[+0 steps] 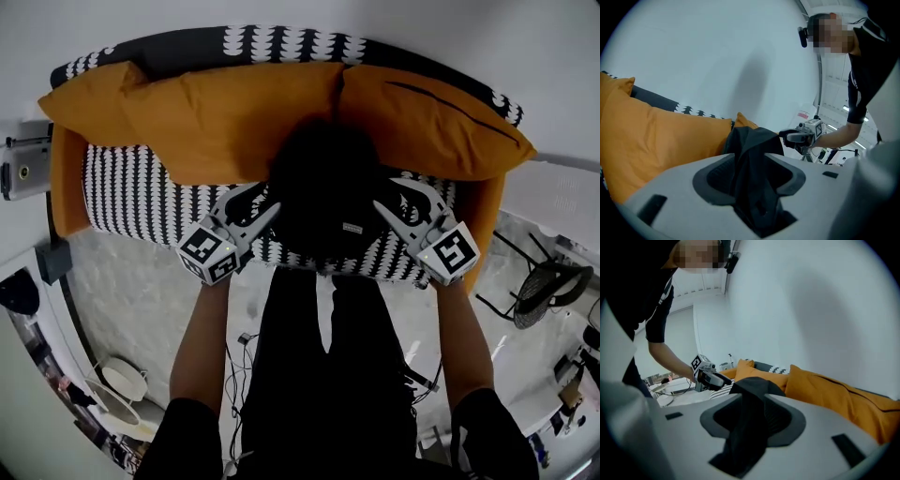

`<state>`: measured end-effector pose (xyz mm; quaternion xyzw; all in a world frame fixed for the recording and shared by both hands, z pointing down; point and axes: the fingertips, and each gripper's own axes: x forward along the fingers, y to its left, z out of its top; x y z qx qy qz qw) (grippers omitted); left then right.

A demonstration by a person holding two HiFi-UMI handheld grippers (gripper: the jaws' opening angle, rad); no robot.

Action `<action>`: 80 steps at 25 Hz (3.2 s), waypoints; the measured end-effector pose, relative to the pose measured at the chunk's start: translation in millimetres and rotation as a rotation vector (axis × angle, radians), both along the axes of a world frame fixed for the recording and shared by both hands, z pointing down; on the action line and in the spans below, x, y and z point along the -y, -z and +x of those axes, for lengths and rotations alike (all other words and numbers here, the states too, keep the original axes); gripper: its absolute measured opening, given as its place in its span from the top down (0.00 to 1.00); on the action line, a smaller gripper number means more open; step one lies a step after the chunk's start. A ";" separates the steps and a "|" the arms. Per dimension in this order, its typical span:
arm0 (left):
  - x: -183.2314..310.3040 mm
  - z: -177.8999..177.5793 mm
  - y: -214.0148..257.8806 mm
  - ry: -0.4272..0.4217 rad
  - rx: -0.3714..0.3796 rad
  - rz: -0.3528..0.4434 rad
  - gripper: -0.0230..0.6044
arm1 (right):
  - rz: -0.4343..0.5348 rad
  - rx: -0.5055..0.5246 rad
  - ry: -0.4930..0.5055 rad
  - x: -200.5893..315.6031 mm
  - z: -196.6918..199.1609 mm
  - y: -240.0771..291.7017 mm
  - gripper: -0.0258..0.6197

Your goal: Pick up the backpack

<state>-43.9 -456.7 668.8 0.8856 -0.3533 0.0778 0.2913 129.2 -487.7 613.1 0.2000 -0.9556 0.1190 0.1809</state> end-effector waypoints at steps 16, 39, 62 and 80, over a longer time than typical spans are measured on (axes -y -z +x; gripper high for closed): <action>24.6 27.1 -14.6 -0.144 0.074 0.068 0.65 | -0.019 -0.107 0.029 0.3 -1.2 -35.1 0.73; 28.2 38.0 -20.3 -0.169 0.086 0.077 0.74 | -0.032 -0.086 0.000 1.5 -4.5 -43.0 0.77; 18.1 40.2 -15.5 -0.201 0.045 0.072 0.83 | -0.037 -0.048 -0.030 -6.2 -7.5 -37.6 0.87; -3.1 49.4 0.0 -0.220 -0.014 0.087 0.86 | -0.063 0.023 -0.111 -21.9 5.3 -30.3 0.89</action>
